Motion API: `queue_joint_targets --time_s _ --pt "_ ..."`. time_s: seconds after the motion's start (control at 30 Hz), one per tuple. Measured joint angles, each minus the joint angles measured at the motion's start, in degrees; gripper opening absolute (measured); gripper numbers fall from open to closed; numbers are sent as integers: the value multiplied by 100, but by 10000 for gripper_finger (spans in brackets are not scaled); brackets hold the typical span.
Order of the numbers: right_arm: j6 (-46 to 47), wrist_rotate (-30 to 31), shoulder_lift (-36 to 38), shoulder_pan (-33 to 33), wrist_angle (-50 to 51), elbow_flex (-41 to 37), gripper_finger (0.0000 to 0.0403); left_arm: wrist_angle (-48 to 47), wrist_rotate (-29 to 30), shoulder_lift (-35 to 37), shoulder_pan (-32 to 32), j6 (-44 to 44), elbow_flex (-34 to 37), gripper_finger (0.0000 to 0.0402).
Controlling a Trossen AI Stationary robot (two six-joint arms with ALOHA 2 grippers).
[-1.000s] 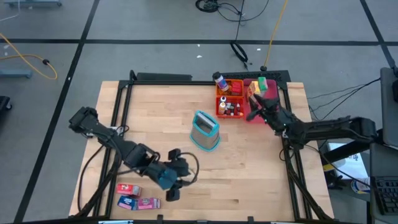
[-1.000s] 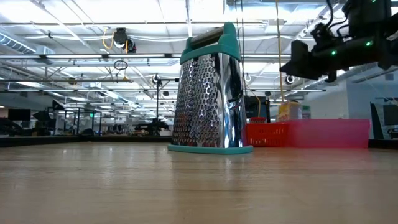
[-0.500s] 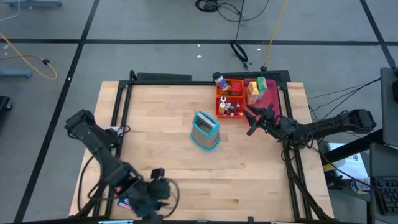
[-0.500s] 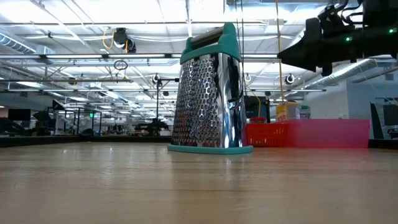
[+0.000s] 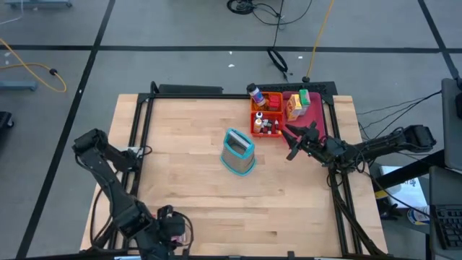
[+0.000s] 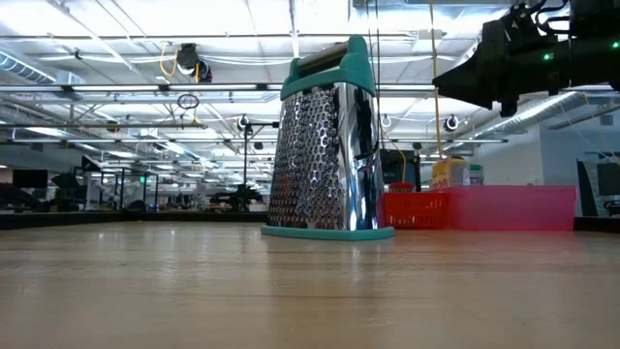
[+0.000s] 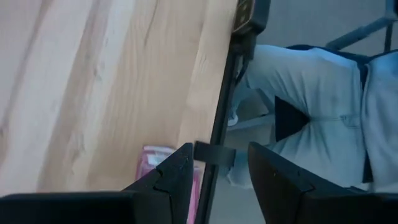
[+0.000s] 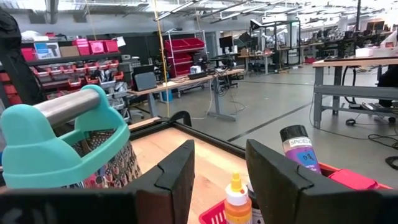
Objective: Pick & Place Kitchen Items
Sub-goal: Put the purple cereal box into the red bin
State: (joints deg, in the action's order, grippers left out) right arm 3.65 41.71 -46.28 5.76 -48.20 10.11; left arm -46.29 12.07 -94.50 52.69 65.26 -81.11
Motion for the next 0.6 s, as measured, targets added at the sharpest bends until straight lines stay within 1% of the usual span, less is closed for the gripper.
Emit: queue_joint_targets --time_s 0.13,0.4,0.5,0.6 --pt "-1 -1 0 0 1 0 135 79 -99 0 8 240 148 170" --pt "-1 -1 0 0 4 0 134 110 -107 0 7 218 152 213" --pt "-1 -1 0 0 4 0 134 76 -108 0 7 208 152 220" --pt "-2 -1 0 0 4 0 133 -173 -107 0 7 189 152 219"
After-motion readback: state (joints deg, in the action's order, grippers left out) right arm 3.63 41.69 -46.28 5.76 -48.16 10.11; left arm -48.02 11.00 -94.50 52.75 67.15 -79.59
